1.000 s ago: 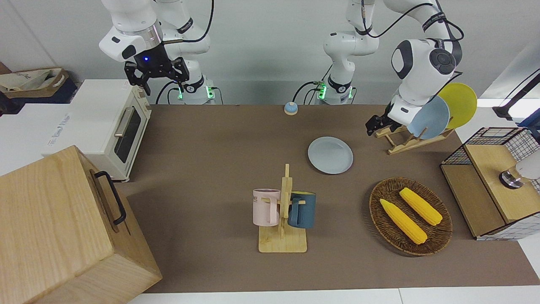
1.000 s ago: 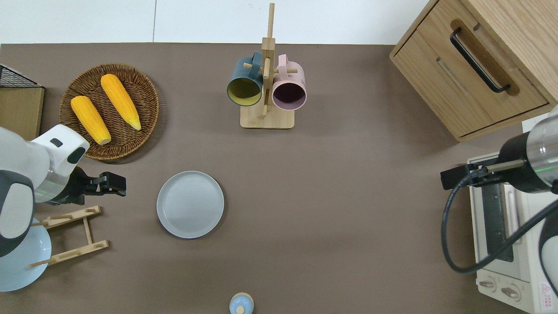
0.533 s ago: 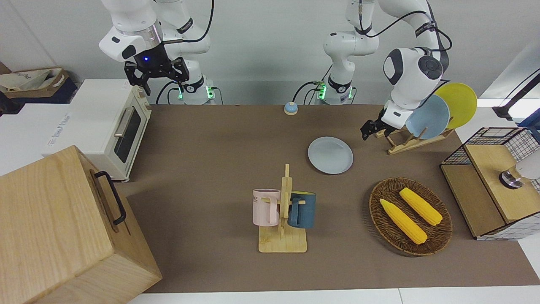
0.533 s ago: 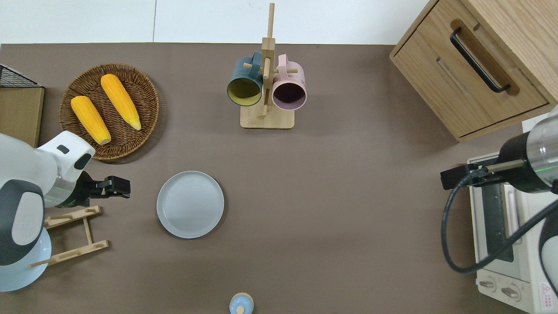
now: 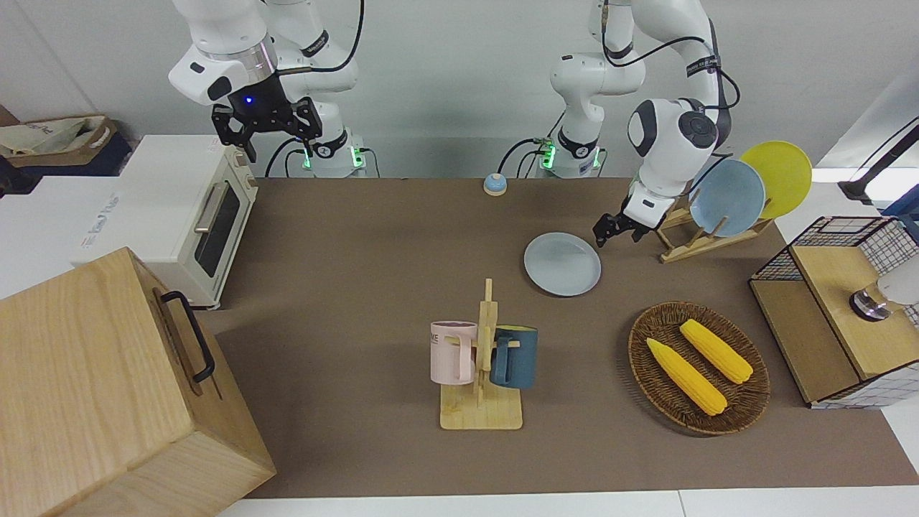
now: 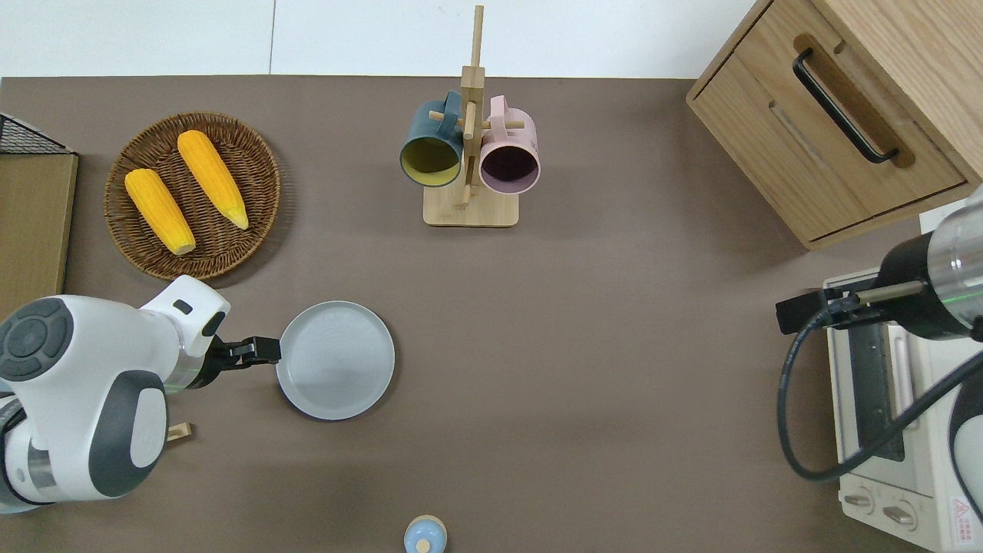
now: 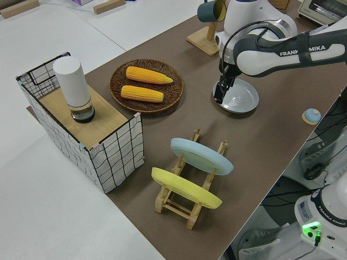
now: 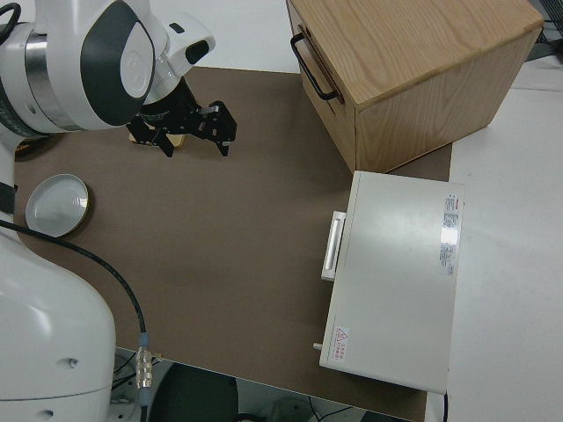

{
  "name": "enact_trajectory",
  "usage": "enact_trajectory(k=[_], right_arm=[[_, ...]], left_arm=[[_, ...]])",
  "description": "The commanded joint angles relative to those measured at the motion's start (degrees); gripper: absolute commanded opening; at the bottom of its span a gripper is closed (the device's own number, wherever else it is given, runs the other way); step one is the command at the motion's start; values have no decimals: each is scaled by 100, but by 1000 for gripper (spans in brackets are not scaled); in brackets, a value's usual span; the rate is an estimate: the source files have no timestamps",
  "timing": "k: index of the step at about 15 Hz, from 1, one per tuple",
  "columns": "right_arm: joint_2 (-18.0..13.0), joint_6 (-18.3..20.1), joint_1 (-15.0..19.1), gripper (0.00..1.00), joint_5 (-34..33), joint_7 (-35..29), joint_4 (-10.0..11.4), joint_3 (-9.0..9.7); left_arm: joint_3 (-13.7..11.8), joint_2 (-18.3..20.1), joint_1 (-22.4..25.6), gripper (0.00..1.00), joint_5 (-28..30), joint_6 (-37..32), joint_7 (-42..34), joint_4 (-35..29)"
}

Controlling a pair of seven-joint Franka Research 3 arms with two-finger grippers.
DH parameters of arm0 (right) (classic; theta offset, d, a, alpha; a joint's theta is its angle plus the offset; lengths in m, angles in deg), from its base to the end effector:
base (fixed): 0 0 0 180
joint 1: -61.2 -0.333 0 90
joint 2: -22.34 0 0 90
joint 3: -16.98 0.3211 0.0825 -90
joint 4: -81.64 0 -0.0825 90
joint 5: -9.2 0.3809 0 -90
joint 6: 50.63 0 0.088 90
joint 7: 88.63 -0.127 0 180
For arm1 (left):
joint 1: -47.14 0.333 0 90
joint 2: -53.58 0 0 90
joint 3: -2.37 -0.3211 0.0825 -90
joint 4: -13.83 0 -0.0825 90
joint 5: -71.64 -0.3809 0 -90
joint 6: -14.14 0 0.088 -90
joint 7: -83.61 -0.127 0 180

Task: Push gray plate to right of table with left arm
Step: 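Lower the left gripper against the gray plate's rim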

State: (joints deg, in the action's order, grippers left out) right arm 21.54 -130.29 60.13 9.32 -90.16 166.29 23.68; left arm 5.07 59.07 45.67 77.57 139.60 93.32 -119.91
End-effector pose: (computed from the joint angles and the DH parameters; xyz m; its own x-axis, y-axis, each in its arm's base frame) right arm 0.5215 0.0720 0.6449 0.9914 0.1086 -0.0731 0.1090 -0.9940 0.0015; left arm 0.4818 -0.0406 0.3585 0.9857 0.1561 -0.0631 0.1602 -0.9848 0.0670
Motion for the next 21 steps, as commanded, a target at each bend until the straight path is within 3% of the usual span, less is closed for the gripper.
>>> enact_trajectory(k=[1, 10, 16, 18, 21], right_arm=[[-17, 83, 115, 983, 59, -14, -46, 86], [-17, 83, 115, 983, 59, -5, -46, 77], [-17, 83, 115, 983, 59, -5, -46, 86], [-17, 83, 115, 983, 59, -14, -46, 77], [-17, 83, 115, 983, 59, -14, -46, 77]], left_arm=[[-33, 120, -126, 998, 162, 400, 66, -346], [-33, -38, -337, 998, 285, 1568, 83, -1066], [-33, -144, -408, 977, 285, 1666, 83, -1102], [-33, -144, -408, 891, 285, 1666, 83, -1102], [-33, -170, -522, 610, 285, 1666, 197, -1111]])
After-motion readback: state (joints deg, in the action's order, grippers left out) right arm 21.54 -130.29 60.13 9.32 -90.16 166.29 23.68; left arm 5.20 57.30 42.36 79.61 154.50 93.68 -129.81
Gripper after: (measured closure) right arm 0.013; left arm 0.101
